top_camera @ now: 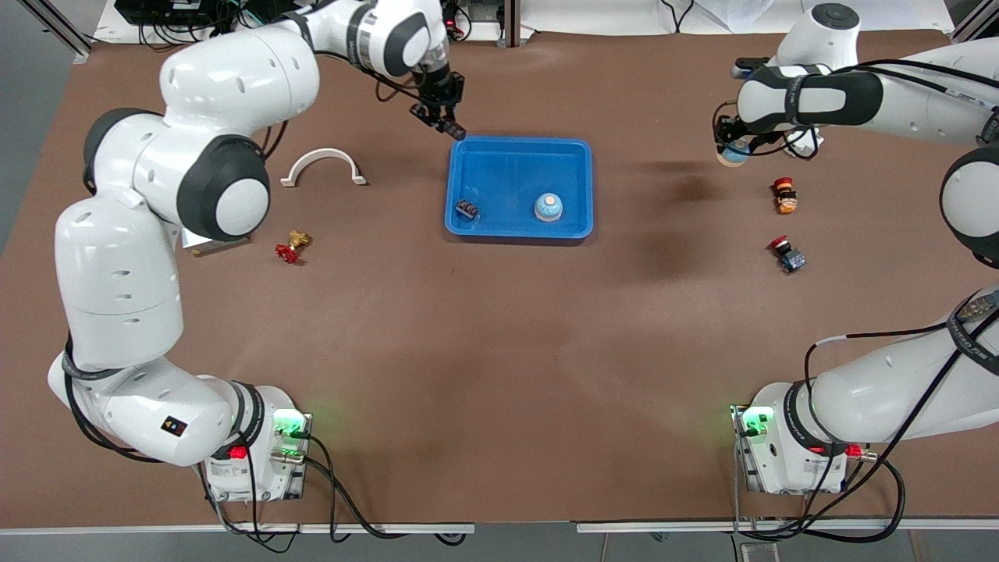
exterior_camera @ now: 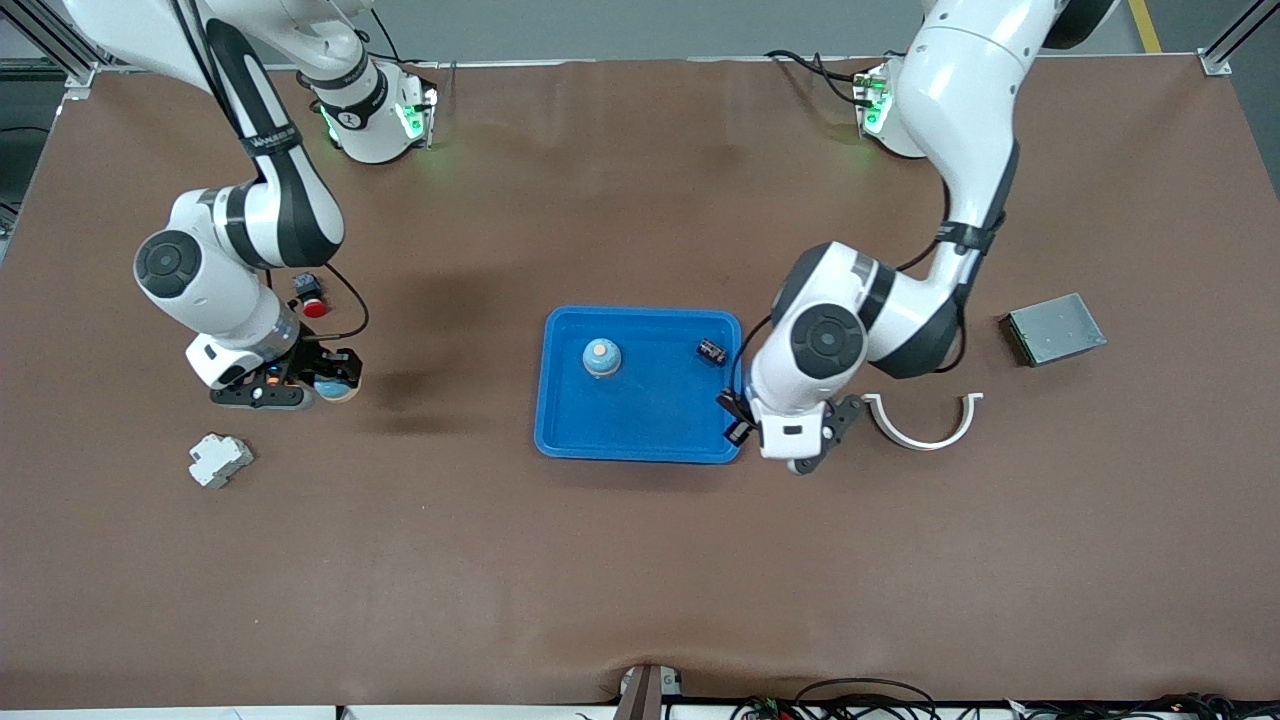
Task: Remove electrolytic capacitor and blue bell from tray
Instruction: 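Lift the bell with the right gripper while the left gripper lifts the capacitor, then set the bell beside the tray while the left gripper sets the capacitor inside the arch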
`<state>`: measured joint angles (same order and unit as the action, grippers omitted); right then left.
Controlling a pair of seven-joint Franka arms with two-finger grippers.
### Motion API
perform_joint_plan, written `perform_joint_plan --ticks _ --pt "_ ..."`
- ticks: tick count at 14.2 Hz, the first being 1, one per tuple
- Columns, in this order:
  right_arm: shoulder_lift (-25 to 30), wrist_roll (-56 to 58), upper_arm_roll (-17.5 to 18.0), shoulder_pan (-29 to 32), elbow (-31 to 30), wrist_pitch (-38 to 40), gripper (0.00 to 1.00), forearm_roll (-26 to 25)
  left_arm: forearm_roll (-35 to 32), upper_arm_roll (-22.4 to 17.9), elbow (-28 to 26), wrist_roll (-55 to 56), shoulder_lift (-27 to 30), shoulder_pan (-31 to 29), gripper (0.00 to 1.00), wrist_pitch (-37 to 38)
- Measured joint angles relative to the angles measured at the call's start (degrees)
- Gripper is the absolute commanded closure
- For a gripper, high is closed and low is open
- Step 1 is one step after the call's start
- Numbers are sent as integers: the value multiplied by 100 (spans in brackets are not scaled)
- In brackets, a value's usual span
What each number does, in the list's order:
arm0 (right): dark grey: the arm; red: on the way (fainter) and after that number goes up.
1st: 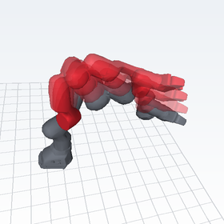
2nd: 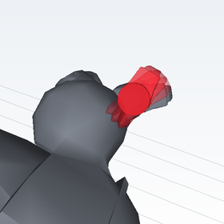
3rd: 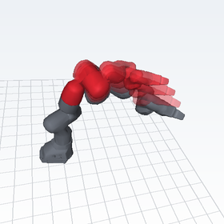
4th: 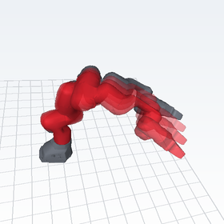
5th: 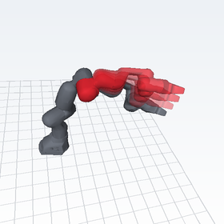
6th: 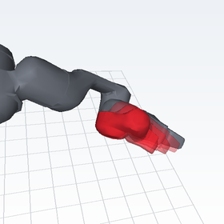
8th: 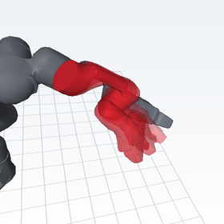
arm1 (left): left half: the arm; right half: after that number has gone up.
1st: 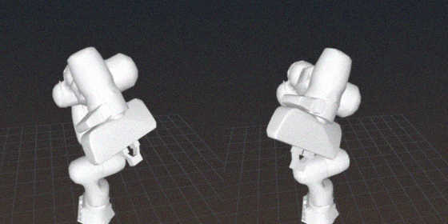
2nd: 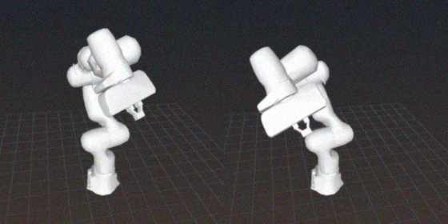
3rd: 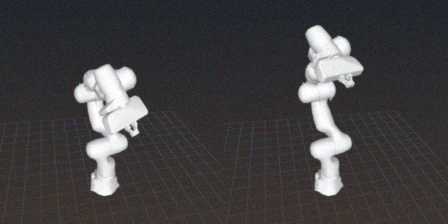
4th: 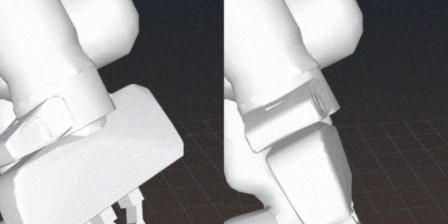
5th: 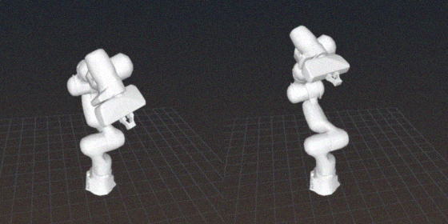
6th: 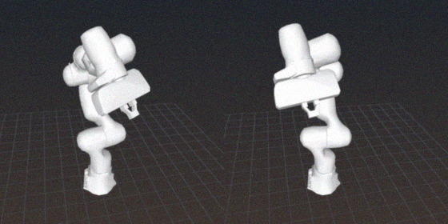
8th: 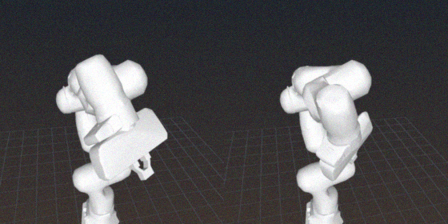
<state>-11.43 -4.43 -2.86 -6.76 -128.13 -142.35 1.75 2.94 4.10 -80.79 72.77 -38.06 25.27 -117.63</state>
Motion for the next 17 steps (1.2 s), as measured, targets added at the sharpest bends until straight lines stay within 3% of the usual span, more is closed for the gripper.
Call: perform_joint_plan --ticks 10,17 --pt "-361 160 13 374 -211 -327 100 12 -1 -16 -42 -2248 222 -1479 100 371" --pt "-607 160 18 436 -211 -456 100 119 -2 -21 -104 -2888 133 -2038 100 372"
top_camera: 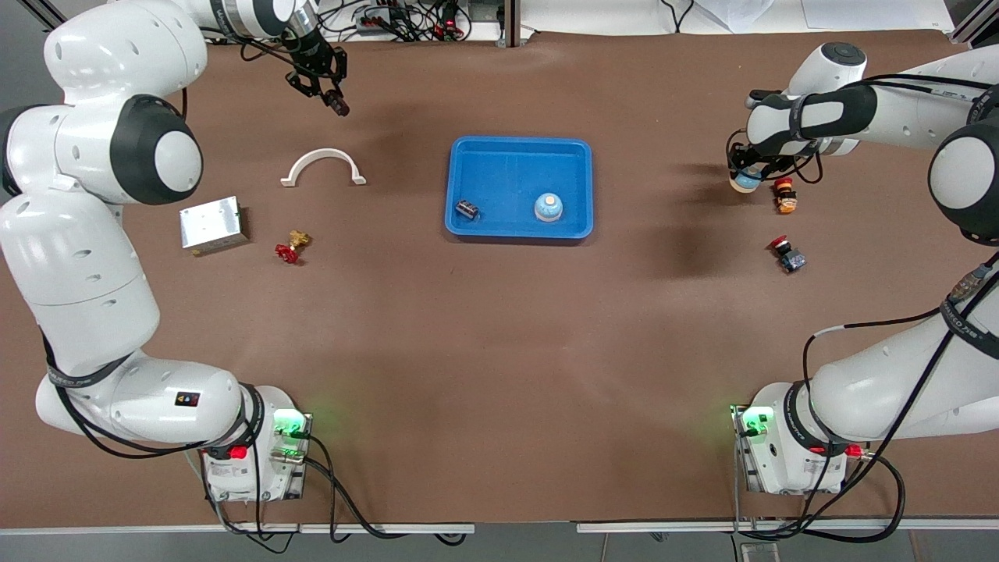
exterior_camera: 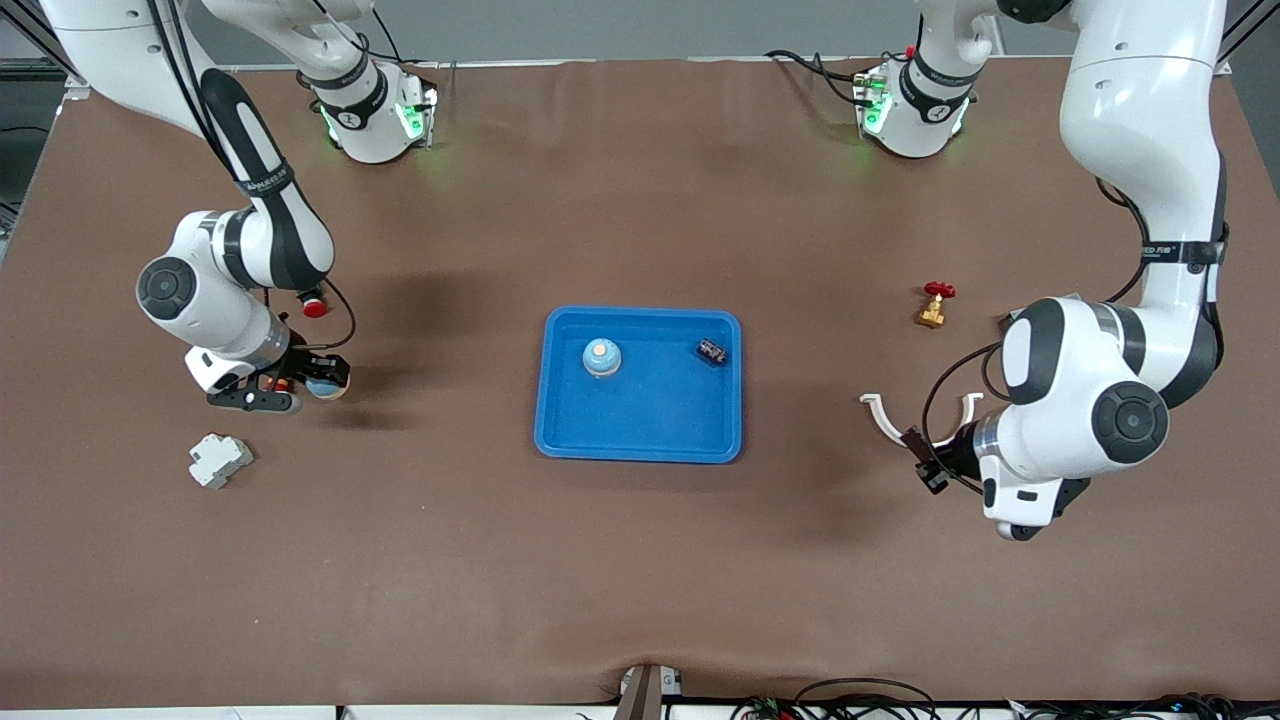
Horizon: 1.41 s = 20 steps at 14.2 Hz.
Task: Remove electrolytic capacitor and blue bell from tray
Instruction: 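Set the bell beside the tray while the left gripper sets the capacitor inside the arch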
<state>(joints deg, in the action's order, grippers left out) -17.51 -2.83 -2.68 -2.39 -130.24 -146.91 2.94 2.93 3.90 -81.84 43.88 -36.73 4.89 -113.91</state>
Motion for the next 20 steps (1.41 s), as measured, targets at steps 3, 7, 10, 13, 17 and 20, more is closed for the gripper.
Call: perform_joint_plan --ticks 3,7,10,13,17,20 --pt "-105 5 1 45 0 -129 100 65 0 1 -227 -156 -22 -138 100 0" --pt "-253 507 9 50 0 -252 100 689 0 5 -557 -320 34 -156 100 -4" --pt "-296 705 11 50 0 -279 100 871 0 5 -1109 -500 302 -157 100 -182" --pt "-326 751 14 50 0 -343 100 886 -117 6 -1755 -565 587 -157 100 -527" --pt "-485 809 19 50 0 -678 100 893 -198 6 -2349 -603 800 -166 100 -911" --pt "-561 815 27 50 6 -805 1 893 -226 5 -2535 -623 827 -216 100 -1044"
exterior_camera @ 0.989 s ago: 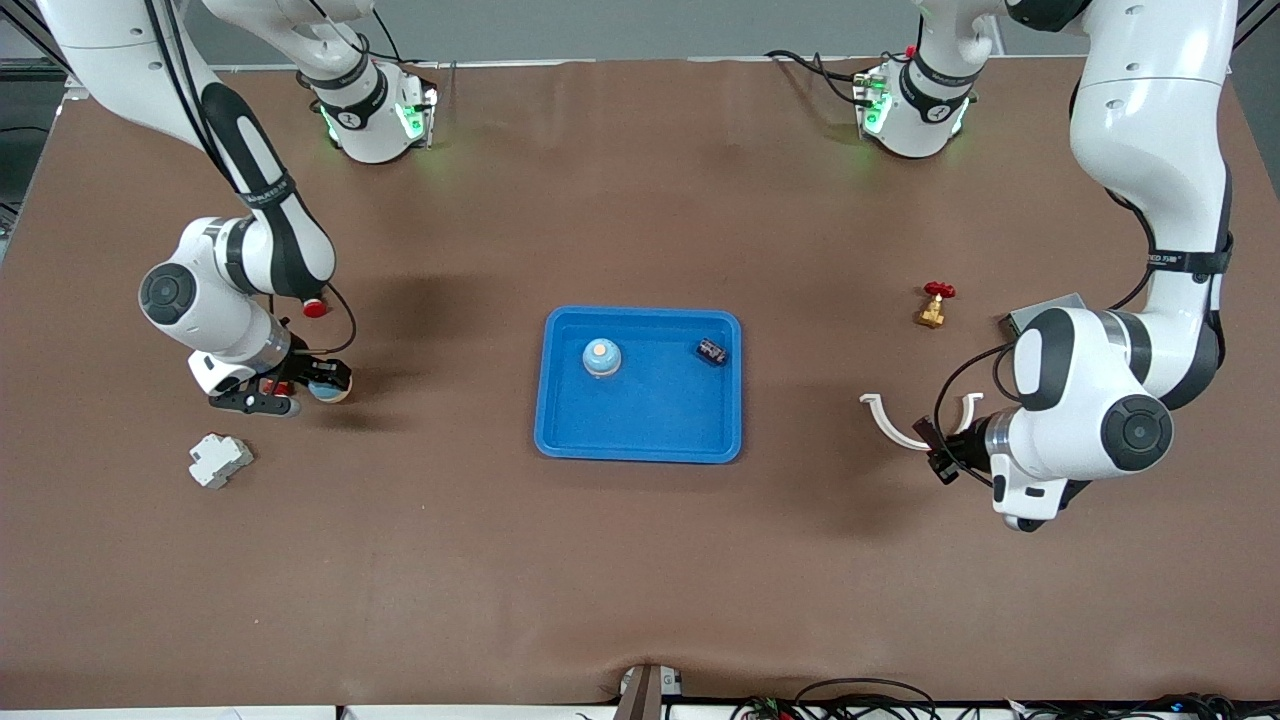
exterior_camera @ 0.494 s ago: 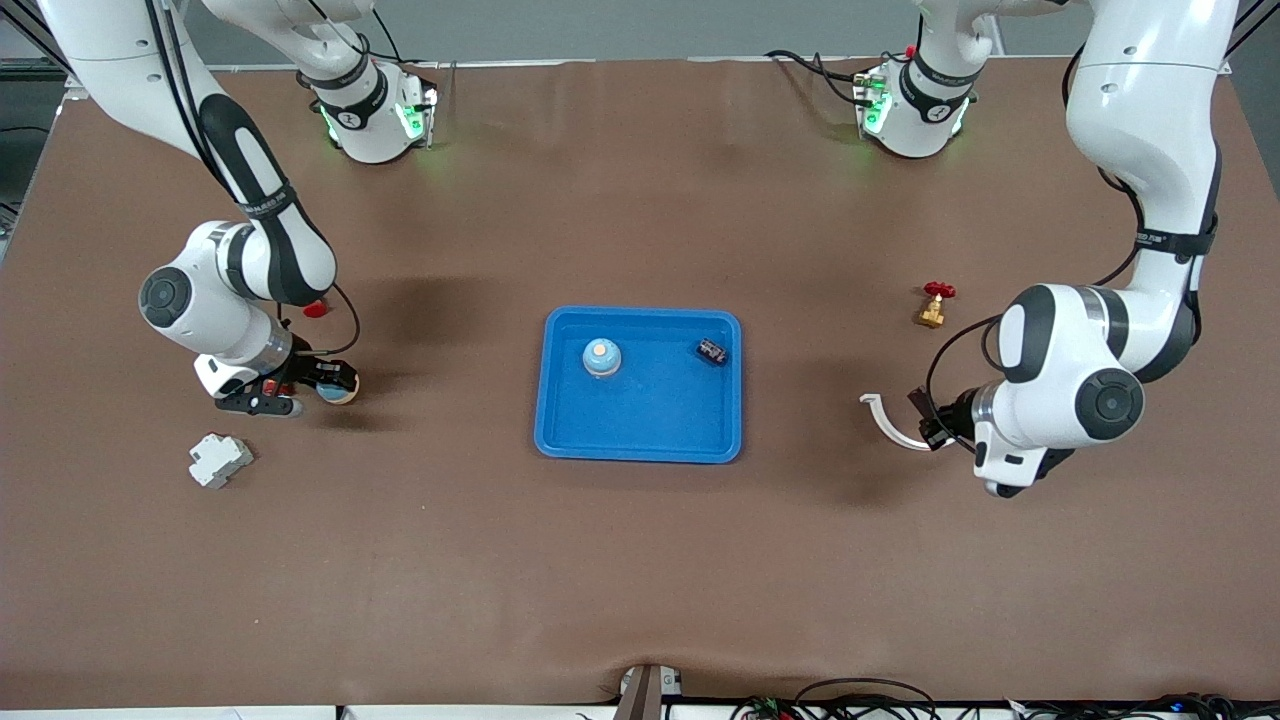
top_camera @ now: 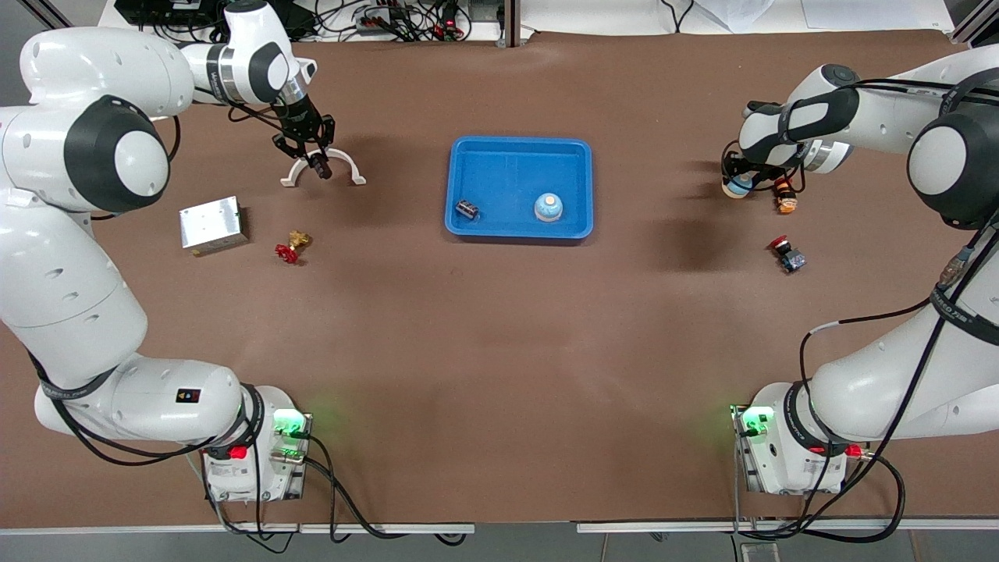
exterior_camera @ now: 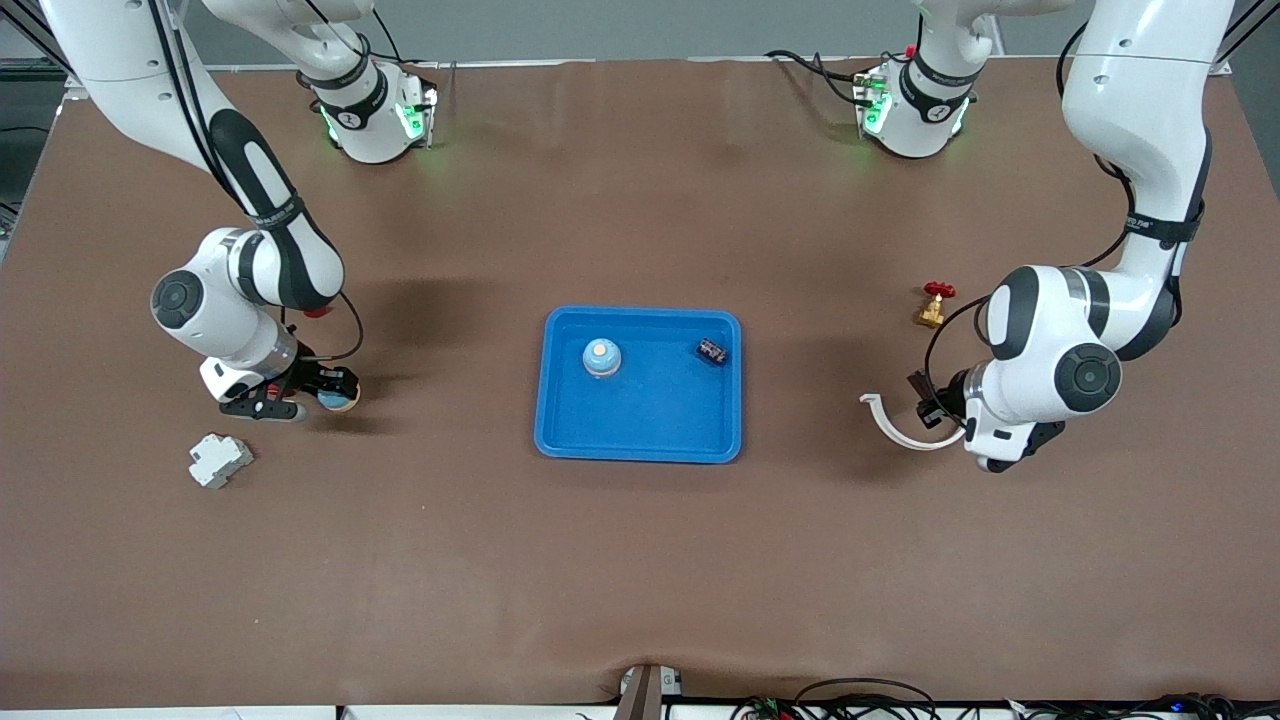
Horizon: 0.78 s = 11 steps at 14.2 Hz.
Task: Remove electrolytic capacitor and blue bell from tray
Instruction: 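Set the bell beside the tray while the left gripper sets the capacitor inside the arch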
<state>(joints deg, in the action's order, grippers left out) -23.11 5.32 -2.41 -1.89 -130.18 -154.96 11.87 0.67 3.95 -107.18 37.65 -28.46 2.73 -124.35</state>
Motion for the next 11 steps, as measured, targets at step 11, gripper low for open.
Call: perform_joint_plan --ticks 11 --pt "91 -122 79 -162 192 383 0 4 -140 0 -267 -10 -171 -32 100 -277"
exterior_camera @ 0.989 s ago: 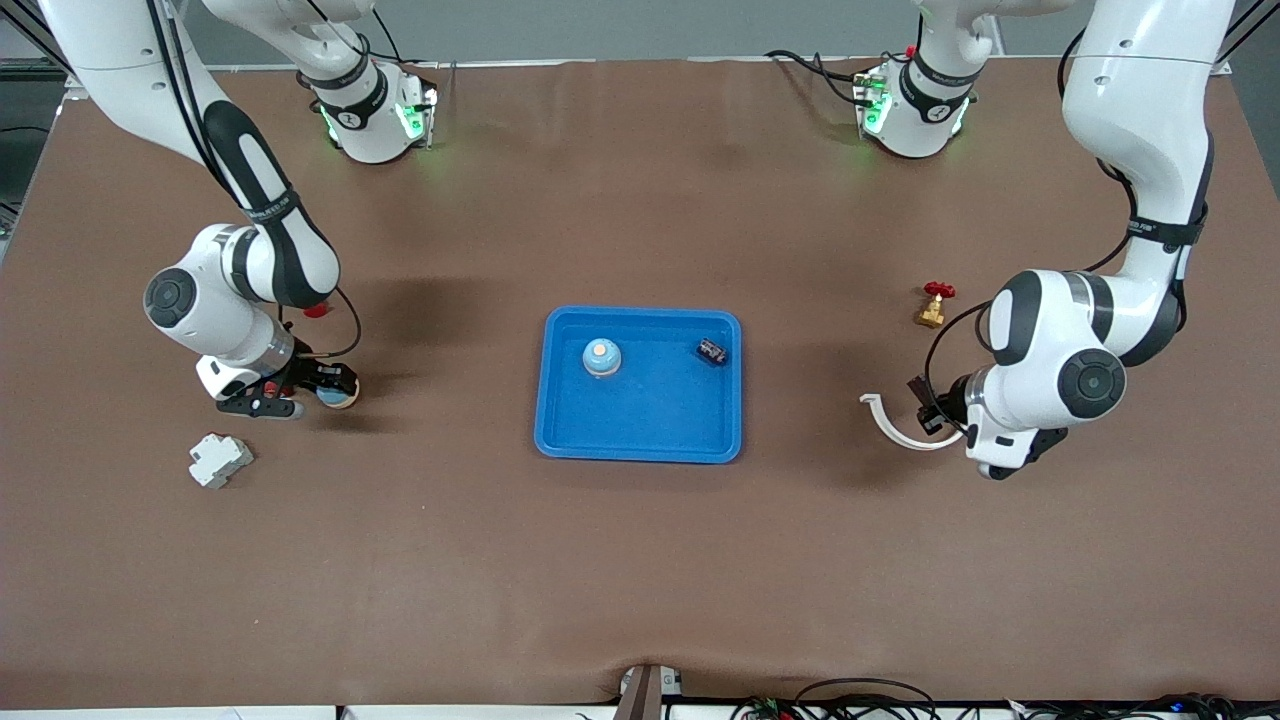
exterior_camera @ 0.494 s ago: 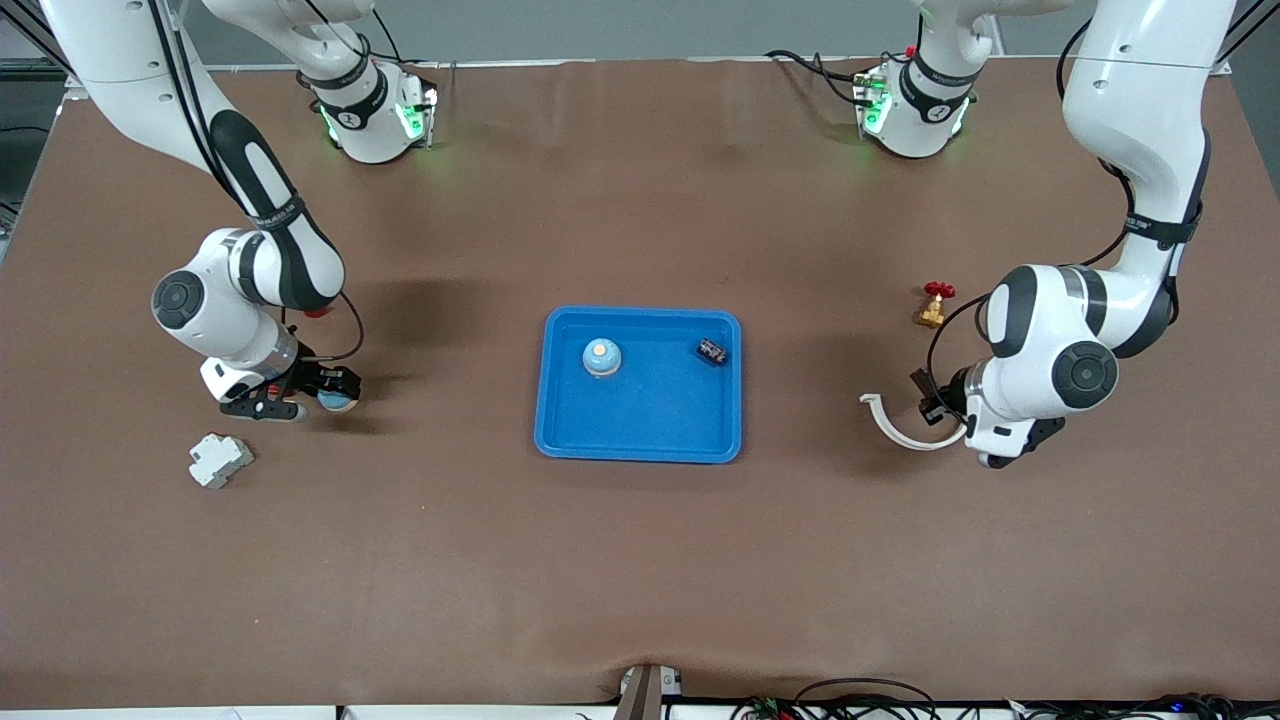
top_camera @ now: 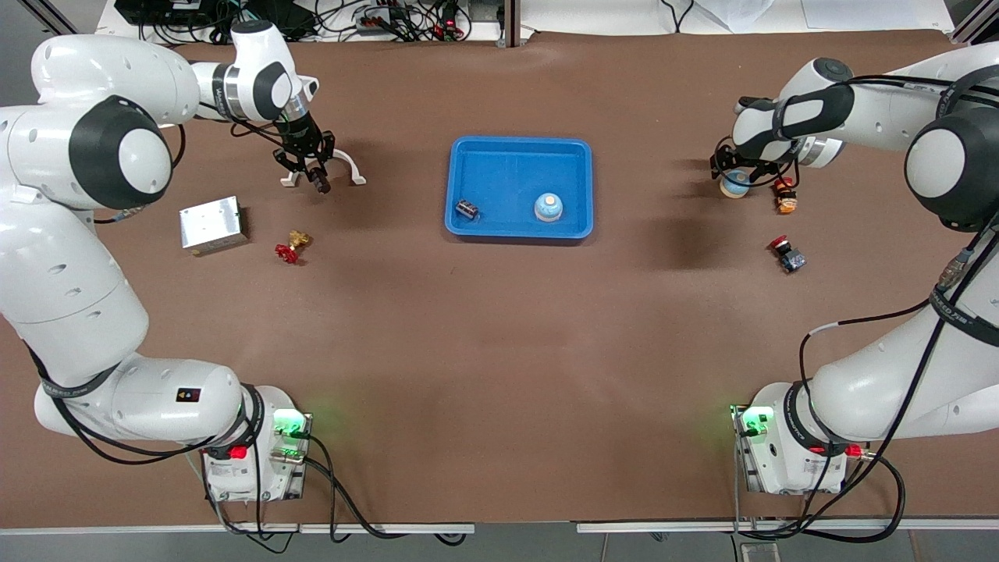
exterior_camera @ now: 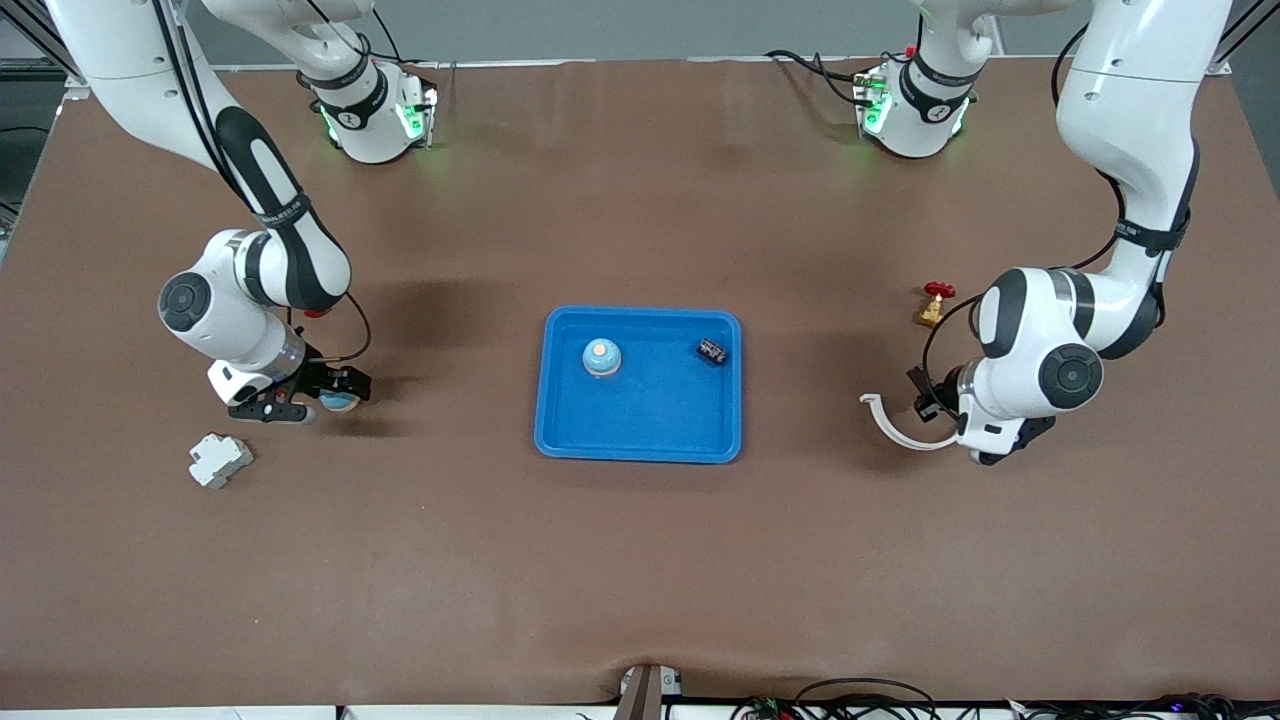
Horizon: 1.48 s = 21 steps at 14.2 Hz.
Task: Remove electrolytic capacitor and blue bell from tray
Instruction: 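Set the bell beside the tray while the left gripper sets the capacitor inside the arch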
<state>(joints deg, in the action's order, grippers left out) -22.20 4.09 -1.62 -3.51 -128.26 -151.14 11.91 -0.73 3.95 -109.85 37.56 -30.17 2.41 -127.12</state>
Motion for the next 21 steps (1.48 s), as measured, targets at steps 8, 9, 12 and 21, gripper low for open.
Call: perform_joint_plan --ticks 8,9,12,21 --pt "475 -2180 24 -723 989 2059 0 -453 -1 -2 13 0 -151 -44 100 -80" --pt "498 -2603 38 -904 1062 2149 0 -478 -1 -2 23 0 -151 -50 100 -81" --pt "518 -3783 59 -1549 1138 2169 0 -511 -1 -1 43 0 -160 -51 44 -84" --pt "501 -5810 71 -2832 1368 1892 0 -515 -41 19 134 0 -172 -36 0 -78"
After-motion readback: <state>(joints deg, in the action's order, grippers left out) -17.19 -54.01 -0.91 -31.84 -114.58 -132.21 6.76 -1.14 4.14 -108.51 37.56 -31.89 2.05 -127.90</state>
